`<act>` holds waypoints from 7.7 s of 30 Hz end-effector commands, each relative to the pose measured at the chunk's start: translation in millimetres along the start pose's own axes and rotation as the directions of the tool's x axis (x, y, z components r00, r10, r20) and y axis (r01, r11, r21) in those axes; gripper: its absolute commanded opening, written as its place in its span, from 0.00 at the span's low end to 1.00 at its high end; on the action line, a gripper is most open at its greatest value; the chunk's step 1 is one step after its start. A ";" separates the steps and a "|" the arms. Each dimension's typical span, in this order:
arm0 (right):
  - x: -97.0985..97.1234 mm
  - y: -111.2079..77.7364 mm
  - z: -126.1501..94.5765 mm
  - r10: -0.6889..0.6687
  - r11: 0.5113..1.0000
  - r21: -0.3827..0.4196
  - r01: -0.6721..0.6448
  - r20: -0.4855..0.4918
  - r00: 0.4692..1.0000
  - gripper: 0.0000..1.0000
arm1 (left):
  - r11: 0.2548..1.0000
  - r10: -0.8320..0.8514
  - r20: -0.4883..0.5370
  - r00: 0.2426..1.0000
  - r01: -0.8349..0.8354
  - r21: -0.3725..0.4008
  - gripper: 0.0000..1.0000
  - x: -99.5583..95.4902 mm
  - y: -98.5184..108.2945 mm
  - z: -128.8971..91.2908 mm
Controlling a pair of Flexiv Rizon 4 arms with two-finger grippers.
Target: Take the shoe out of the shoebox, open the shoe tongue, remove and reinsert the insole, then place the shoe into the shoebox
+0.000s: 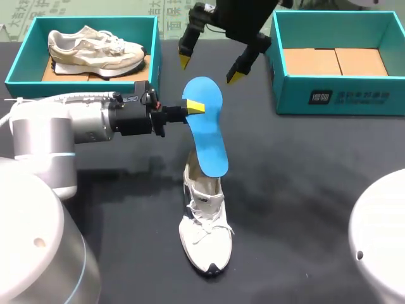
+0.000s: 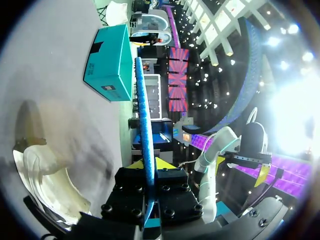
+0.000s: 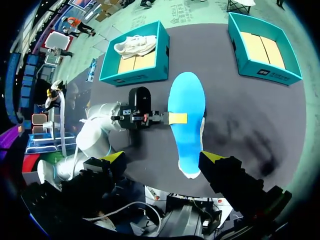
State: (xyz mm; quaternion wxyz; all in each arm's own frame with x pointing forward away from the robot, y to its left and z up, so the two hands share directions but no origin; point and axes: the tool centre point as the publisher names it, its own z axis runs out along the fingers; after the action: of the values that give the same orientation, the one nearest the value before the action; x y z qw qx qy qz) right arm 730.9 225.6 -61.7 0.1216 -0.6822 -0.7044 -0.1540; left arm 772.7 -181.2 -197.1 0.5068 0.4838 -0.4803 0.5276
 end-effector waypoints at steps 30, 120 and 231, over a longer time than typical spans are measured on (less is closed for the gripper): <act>10.4 -12.6 13.5 0.048 0.999 -0.023 -0.047 0.059 0.997 1.00 | 1.000 0.001 0.000 1.000 -0.001 0.000 0.00 -0.3 0.4 -0.1; -112.3 -0.5 74.6 0.063 0.998 0.044 -0.049 -0.861 0.505 1.00 | 0.860 0.509 0.025 0.860 -0.510 0.027 0.00 17.4 2.9 -21.4; -112.3 -0.4 75.0 0.073 0.997 0.054 -0.053 -0.867 0.493 1.00 | -0.996 -0.067 -0.188 -0.980 0.076 -0.041 0.00 33.0 12.8 -27.0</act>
State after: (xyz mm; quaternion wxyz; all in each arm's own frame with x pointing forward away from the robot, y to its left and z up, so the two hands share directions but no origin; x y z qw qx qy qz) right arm 738.4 149.0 -173.1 0.4721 -0.5357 -0.5243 -0.4640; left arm 761.2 -149.0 -164.0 0.5067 0.5324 0.5244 -0.4298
